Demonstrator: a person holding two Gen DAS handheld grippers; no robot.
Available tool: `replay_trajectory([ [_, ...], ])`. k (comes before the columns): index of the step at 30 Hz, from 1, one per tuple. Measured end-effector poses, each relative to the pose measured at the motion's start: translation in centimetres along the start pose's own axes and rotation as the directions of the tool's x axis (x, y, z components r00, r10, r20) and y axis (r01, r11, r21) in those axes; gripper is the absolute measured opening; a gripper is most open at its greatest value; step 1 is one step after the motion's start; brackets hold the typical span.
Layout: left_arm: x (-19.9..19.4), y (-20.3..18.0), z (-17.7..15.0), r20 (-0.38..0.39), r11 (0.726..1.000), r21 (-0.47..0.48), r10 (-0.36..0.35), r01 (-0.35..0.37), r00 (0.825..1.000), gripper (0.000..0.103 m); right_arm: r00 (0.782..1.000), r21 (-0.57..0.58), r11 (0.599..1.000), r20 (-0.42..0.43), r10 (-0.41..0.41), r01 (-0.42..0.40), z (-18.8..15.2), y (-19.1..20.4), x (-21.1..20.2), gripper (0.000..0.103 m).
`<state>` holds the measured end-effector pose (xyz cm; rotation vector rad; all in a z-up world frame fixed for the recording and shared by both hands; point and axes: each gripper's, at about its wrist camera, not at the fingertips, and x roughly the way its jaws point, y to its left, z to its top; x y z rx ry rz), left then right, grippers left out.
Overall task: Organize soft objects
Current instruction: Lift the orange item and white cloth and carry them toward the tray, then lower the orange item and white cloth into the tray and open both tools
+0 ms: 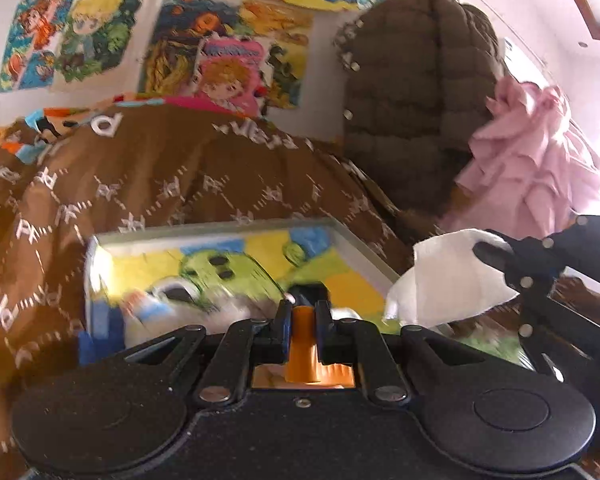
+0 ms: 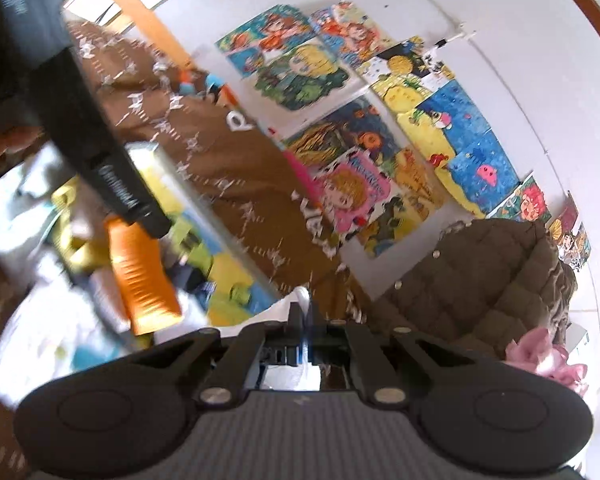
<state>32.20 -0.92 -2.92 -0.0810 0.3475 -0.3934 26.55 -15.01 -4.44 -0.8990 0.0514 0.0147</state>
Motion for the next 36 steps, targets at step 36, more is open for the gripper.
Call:
replay_trajectory([
  [36, 5.5, 3.5, -0.9, -0.088, 0.993, -0.100, 0.049, -0.057, 0.995, 0.034, 0.871, 0.426, 0.893, -0.375, 0.319, -0.144, -3.5, -1.6, 9.6, 0.031],
])
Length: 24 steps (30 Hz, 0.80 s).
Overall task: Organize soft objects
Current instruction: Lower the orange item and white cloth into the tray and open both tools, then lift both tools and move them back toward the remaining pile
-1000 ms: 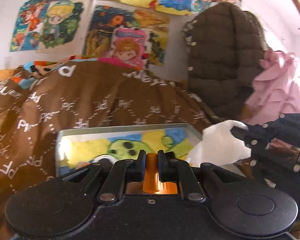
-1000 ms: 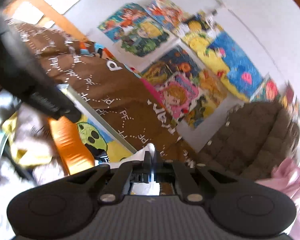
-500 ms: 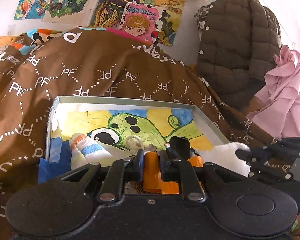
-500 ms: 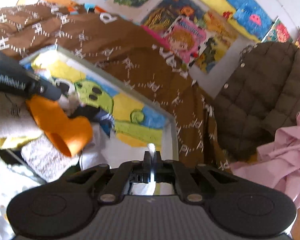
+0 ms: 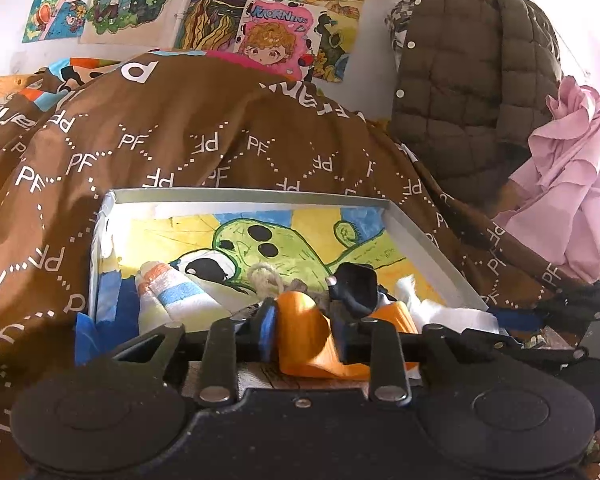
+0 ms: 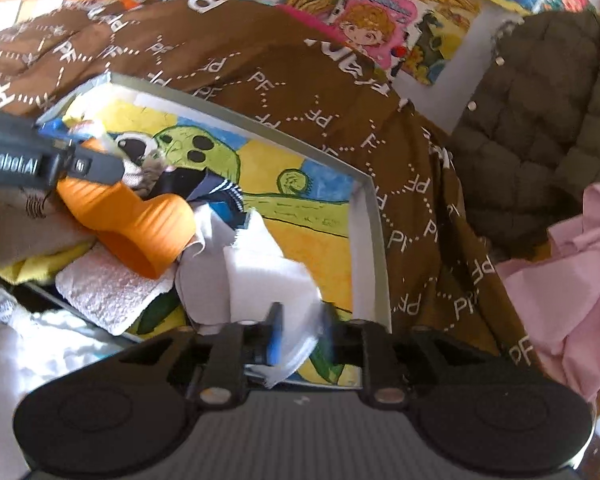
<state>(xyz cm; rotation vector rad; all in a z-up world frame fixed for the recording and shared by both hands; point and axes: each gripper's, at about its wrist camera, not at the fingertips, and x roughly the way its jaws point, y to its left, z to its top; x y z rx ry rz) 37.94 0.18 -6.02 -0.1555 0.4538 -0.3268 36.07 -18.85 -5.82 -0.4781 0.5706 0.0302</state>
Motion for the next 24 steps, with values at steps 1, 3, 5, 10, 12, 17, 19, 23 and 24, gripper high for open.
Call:
replay_trajectory([
  [1, -0.1, -0.3, 0.1, 0.000, 1.000, 0.007, 0.004, -0.004, 1.000, 0.039, 1.000, 0.014, 1.000, 0.001, 0.009, -0.009, 0.0, -0.2, -0.2, 0.035],
  [3, -0.5, -0.8, 0.2, 0.001, 1.000, 0.024, 0.004, -0.004, 1.000, 0.049, 1.000, 0.034, 0.999, 0.006, 0.010, -0.010, 0.1, -0.6, -0.8, 0.042],
  [5, -1.0, -1.3, 0.2, 0.002, 0.999, 0.041, 0.005, -0.005, 1.000, 0.057, 1.000, 0.045, 0.999, 0.014, 0.005, -0.006, 0.2, -1.0, -1.5, 0.049],
  [10, -3.2, -2.0, 0.8, 0.045, 0.999, 0.041, 0.033, -0.035, 0.998, 0.069, 0.998, 0.094, 0.996, 0.064, -0.011, 0.005, 0.9, -2.3, -4.5, 0.064],
  [12, -4.5, -2.1, 1.3, 0.072, 0.998, 0.033, 0.045, -0.048, 0.996, 0.075, 0.996, 0.118, 0.993, 0.086, -0.007, -0.003, 1.2, -2.9, -5.8, 0.067],
  [17, -8.3, -2.8, 2.2, 0.121, 0.996, 0.020, 0.082, -0.085, 0.989, 0.093, 0.988, 0.192, 0.980, 0.155, 0.020, -0.050, 1.8, -4.3, -9.9, 0.085],
  [19, -9.9, -3.2, 2.2, 0.133, 0.994, 0.024, 0.104, -0.108, 0.986, 0.099, 0.983, 0.212, 0.976, 0.182, 0.014, -0.053, 1.8, -4.7, -11.8, 0.093],
  [23, -12.9, -4.1, 2.3, 0.168, 0.993, 0.036, 0.103, -0.111, 0.980, 0.102, 0.974, 0.236, 0.971, 0.227, -0.021, -0.034, 1.6, -5.0, -15.1, 0.103],
  [24, -13.7, -4.3, 2.2, 0.179, 0.993, 0.038, 0.106, -0.115, 0.978, 0.102, 0.972, 0.246, 0.969, 0.233, -0.030, -0.030, 1.4, -5.1, -16.0, 0.103],
])
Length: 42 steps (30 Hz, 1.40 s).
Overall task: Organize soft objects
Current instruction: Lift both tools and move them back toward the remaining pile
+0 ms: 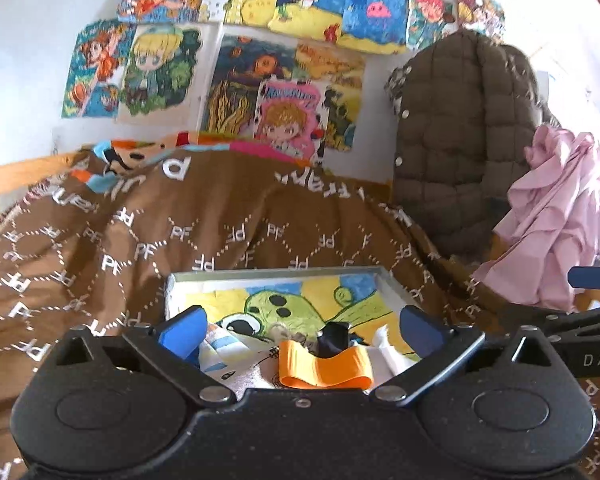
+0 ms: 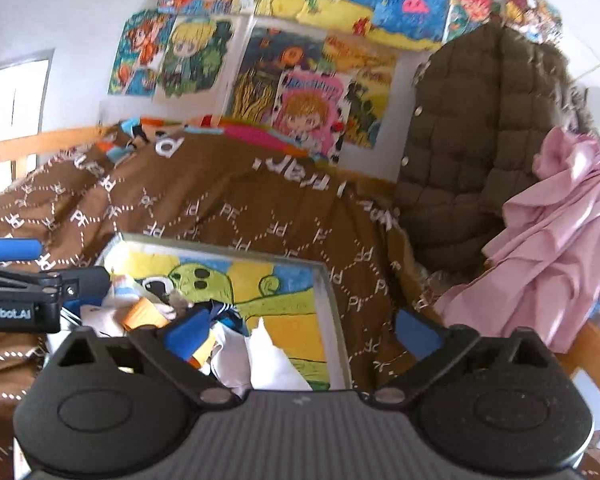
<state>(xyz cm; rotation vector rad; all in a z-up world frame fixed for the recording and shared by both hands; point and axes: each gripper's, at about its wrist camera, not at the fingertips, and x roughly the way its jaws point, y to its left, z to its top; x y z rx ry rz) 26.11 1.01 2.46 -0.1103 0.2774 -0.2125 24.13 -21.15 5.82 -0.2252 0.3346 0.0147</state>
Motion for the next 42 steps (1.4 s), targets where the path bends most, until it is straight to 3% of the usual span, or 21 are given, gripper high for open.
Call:
replay_trajectory([
  [8, -6.7, -1.0, 0.2, 0.047, 0.999, 0.015, 0.047, -0.047, 0.998, 0.102, 0.999, 0.103, 0.995, 0.049, -0.021, 0.016, -1.5, -0.8, -5.7, 0.103],
  [20, -15.4, -2.6, -4.1, -0.031, 0.991, 0.043, 0.127, -0.125, 0.991, 0.102, 0.996, 0.142, 0.990, 0.087, 0.005, -0.018, -5.5, -0.5, -12.4, 0.103],
  [28, -18.0, -3.9, -5.8, -0.078, 0.985, 0.094, 0.155, -0.148, 0.985, 0.102, 0.999, 0.170, 0.985, 0.044, 0.023, -0.030, -7.6, 0.1, -15.7, 0.103],
  [36, -18.4, -5.2, -7.3, -0.156, 0.979, 0.161, 0.146, -0.121, 0.977, 0.102, 0.994, 0.203, 0.979, -0.108, 0.026, -0.003, -9.7, 0.5, -16.4, 0.103],
  [42, -17.4, -5.2, -7.9, -0.204, 0.978, 0.176, 0.145, -0.110, 0.968, 0.102, 0.986, 0.197, 0.980, -0.167, 0.011, 0.023, -10.4, 0.6, -15.8, 0.103],
])
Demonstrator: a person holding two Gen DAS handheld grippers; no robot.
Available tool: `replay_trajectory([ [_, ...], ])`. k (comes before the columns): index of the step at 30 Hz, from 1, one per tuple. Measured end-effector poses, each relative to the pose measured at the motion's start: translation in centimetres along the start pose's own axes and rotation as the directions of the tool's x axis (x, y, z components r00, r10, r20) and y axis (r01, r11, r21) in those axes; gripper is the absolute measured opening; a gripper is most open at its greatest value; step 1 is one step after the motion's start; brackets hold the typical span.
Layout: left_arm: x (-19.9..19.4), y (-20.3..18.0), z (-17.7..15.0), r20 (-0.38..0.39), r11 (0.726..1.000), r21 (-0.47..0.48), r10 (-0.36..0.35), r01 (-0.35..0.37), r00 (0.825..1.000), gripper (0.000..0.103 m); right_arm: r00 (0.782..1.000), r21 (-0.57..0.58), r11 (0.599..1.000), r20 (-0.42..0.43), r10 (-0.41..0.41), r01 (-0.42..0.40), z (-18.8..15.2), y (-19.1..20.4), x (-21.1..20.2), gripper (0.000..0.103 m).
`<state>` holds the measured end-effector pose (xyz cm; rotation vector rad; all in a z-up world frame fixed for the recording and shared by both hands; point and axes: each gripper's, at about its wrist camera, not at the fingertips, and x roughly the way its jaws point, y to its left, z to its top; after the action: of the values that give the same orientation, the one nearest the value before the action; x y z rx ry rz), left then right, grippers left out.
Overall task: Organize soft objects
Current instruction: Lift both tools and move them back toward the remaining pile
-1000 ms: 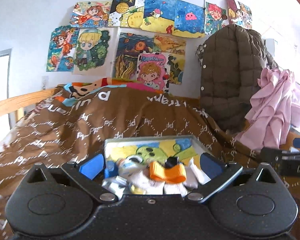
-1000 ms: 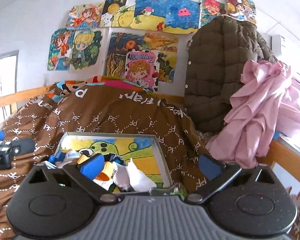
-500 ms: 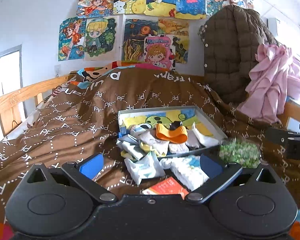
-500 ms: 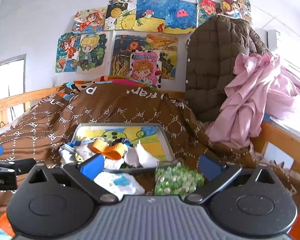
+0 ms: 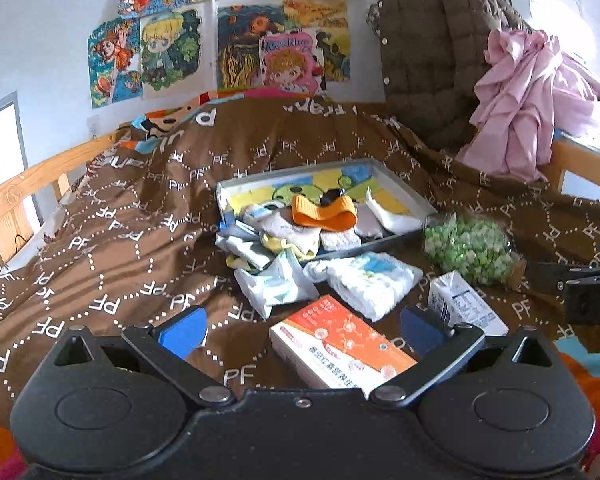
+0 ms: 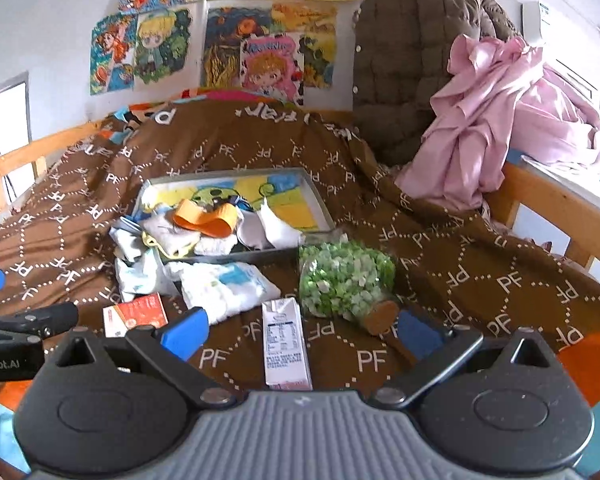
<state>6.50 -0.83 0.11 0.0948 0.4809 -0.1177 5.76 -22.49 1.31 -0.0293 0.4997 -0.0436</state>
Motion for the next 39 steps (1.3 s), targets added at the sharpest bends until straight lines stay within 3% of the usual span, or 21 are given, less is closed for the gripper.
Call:
replay_trajectory([
  [14, 1.9, -0.1, -0.4, -0.116, 0.998, 0.028, 0.065, -0.062, 0.991, 0.102, 0.998, -0.061, 0.997, -0.053, 0.045, -0.048, -0.3, 1.4, 0.9, 0.103],
  [24, 2.9, 1.2, -0.4, -0.207, 0.983, -0.001, 0.181, -0.186, 0.961, 0.102, 0.993, -0.091, 0.992, -0.082, 0.082, -0.089, -0.8, 2.6, 1.7, 0.103],
  [35, 3.3, 2.1, 0.0, -0.219, 0.981, -0.037, 0.176, -0.188, 0.960, 0.102, 0.987, -0.051, 0.988, -0.078, 0.141, -0.145, 0.2, 3.5, 3.3, 0.103],
  [39, 3.0, 3.2, 1.0, -0.195, 0.982, -0.084, 0.149, -0.168, 0.969, 0.102, 0.992, -0.129, 0.984, -0.018, 0.124, -0.125, 1.1, 4.4, 4.2, 0.103],
])
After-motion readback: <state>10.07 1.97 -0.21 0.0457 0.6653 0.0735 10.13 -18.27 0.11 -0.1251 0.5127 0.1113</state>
